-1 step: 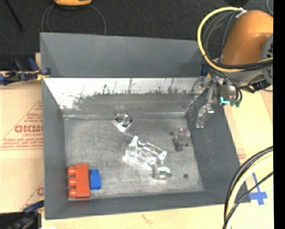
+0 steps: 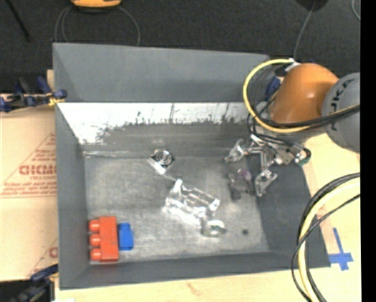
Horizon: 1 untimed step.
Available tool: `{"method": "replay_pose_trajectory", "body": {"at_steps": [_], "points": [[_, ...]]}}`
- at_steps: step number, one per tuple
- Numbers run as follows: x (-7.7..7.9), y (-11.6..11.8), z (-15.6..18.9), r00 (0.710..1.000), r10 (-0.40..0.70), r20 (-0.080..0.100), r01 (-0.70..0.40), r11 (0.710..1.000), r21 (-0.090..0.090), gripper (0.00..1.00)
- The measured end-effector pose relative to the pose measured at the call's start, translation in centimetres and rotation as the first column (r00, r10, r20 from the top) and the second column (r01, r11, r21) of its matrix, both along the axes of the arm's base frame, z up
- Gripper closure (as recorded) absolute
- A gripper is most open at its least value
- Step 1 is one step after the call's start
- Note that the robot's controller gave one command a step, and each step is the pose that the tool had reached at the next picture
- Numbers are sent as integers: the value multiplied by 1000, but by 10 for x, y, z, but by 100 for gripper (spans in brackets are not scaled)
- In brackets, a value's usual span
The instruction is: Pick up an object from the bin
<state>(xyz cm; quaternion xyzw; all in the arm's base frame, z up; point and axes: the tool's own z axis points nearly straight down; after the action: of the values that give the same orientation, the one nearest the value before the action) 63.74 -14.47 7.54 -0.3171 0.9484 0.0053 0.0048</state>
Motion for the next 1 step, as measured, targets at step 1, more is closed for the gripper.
{"method": "replay_pose_trajectory", "body": {"at_steps": [1], "points": [[-10, 1, 27, 988, 152, 2, -152, 988, -15, 0]]}}
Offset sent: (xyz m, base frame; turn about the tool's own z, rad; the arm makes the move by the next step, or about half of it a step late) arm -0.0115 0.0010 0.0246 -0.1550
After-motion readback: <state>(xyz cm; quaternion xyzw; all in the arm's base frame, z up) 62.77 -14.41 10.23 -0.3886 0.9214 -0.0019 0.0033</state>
